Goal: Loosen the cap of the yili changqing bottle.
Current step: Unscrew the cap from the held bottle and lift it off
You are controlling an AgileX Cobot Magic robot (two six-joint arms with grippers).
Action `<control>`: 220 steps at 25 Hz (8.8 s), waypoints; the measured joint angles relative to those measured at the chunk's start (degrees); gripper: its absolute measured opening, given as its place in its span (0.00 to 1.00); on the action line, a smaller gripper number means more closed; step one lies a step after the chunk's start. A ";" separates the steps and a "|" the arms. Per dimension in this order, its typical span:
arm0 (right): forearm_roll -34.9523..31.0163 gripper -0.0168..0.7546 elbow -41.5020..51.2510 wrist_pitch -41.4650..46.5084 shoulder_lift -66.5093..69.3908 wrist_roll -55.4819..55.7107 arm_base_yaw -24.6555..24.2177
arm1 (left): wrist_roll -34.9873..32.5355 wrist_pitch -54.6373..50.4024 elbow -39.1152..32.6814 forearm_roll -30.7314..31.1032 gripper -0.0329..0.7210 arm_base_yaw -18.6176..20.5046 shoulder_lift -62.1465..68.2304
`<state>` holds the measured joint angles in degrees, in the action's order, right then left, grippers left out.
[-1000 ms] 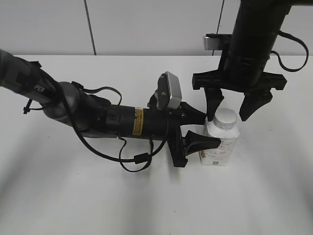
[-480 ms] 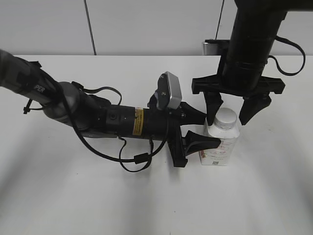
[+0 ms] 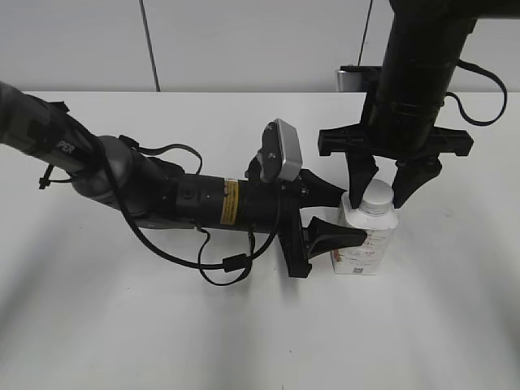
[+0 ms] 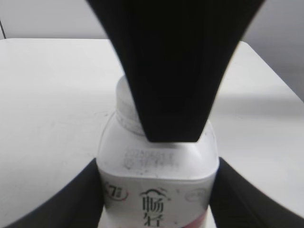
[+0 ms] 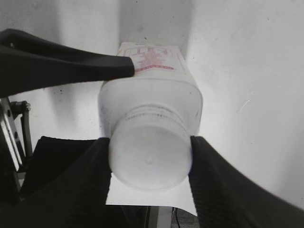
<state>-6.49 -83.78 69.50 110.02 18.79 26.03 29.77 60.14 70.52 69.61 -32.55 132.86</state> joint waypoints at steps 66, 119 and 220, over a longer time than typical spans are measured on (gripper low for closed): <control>1.32 0.76 -1.51 0.66 -3.70 -10.82 0.06 | -0.13 -0.07 0.00 -0.06 0.58 0.00 0.00; 1.54 0.53 1.45 -4.23 -1.20 -4.96 0.06 | -0.08 -0.03 0.00 -0.06 0.58 0.00 0.00; 2.05 0.53 5.78 -7.43 -4.92 -75.74 1.10 | -0.13 -0.12 0.04 -0.01 0.58 0.00 0.00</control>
<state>-4.44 -78.00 62.07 105.10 -56.95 27.13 29.65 60.02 70.57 69.60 -32.55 132.86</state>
